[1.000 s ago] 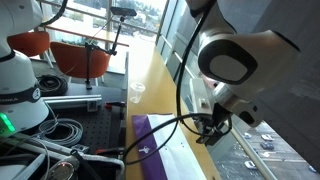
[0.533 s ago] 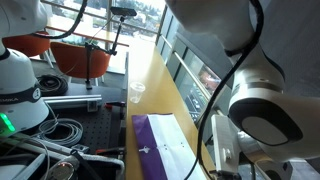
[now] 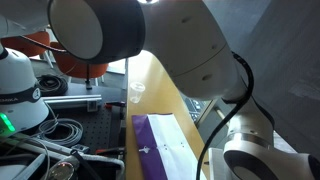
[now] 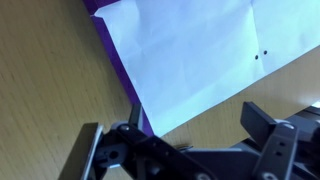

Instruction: Close the purple folder.

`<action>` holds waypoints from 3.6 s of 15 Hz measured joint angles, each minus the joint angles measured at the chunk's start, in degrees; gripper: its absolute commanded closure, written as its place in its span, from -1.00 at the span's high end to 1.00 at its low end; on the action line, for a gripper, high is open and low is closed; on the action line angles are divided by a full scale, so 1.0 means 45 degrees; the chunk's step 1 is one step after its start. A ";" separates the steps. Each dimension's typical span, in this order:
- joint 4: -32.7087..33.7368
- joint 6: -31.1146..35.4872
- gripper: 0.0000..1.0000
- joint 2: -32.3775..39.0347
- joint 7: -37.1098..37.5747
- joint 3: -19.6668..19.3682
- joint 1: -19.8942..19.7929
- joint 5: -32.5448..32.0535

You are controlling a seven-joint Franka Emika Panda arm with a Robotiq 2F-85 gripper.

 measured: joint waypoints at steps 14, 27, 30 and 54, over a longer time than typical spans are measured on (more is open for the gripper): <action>0.5143 -0.2269 1.00 0.3996 -0.2224 0.0155 -0.0083 -0.1631; 0.6352 -0.2269 0.47 0.4884 -0.2515 0.0205 0.0137 -0.1651; 0.6464 -0.2269 0.02 0.4911 -0.2489 0.0215 0.0236 -0.1649; 0.7562 -0.2698 -1.00 0.2975 -0.0201 -0.0024 0.1187 -0.1959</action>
